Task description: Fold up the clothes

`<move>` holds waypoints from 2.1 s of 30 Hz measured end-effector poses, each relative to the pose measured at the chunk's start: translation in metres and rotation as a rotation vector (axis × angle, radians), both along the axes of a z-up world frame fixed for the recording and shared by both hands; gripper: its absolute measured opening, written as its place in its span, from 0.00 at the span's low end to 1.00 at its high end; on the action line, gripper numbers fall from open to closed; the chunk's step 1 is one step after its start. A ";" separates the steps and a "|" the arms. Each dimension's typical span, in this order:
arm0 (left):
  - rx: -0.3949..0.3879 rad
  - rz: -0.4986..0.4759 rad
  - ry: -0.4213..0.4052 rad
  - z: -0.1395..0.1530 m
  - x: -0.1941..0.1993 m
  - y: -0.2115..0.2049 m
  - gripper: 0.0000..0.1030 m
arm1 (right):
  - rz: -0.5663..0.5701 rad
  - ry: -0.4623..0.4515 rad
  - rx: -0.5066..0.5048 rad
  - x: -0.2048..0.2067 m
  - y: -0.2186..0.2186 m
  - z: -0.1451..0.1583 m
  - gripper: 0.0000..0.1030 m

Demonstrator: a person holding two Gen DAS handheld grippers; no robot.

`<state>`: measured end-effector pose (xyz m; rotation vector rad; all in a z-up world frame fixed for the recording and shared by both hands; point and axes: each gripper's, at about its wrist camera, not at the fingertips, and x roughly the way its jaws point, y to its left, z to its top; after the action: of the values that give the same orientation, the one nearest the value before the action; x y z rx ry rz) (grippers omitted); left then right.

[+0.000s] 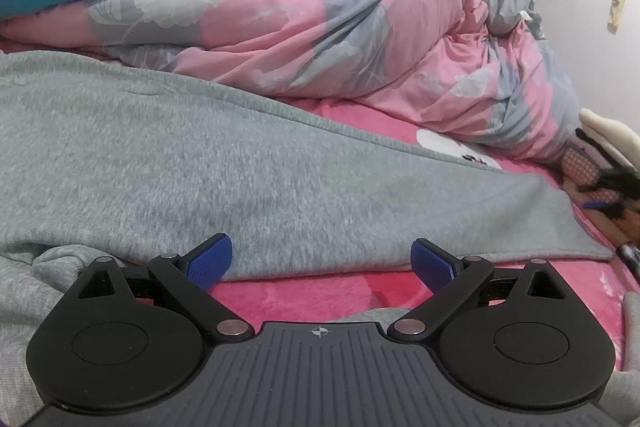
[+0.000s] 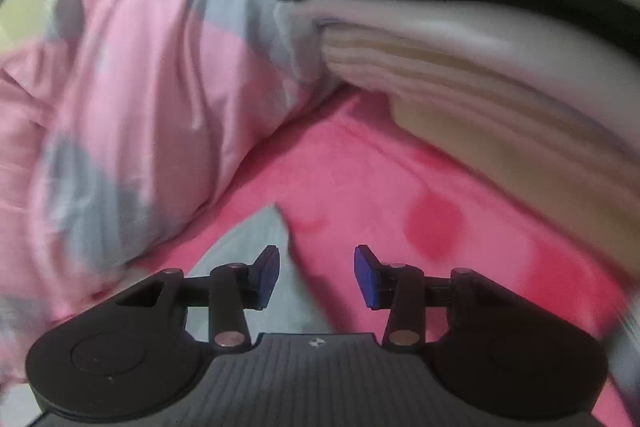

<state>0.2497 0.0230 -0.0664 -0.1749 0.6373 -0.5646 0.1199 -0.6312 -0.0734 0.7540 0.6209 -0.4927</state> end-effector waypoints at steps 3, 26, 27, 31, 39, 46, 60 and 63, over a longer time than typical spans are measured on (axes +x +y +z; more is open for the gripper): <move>-0.025 0.008 -0.006 0.003 -0.002 0.002 0.94 | -0.006 0.016 0.069 -0.052 0.013 -0.001 0.70; -0.099 0.029 -0.034 0.013 -0.011 0.011 0.94 | -0.072 0.449 -0.249 -0.098 0.070 0.000 0.14; -0.099 0.029 -0.034 0.013 -0.010 0.012 0.94 | -0.097 0.417 -0.265 -0.101 0.069 0.004 0.14; -0.100 0.021 -0.018 0.011 -0.008 0.011 0.94 | 0.011 0.233 -0.367 -0.075 0.103 0.033 0.14; -0.048 0.007 -0.012 0.006 -0.007 0.004 0.94 | 0.498 0.053 -0.425 0.062 0.198 0.015 0.28; -0.031 0.004 0.005 0.007 -0.008 0.004 0.94 | 0.251 0.194 -0.354 0.052 0.124 -0.020 0.25; -0.055 0.065 0.029 0.005 0.001 0.015 0.94 | 0.788 0.006 -0.445 0.149 0.346 0.015 0.28; -0.048 0.064 0.026 0.005 0.000 0.015 0.94 | 0.935 0.019 -0.439 0.175 0.396 -0.012 0.28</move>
<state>0.2501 0.0377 -0.0613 -0.2473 0.6414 -0.5168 0.2947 -0.2347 -0.0854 -0.0036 0.7715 0.2319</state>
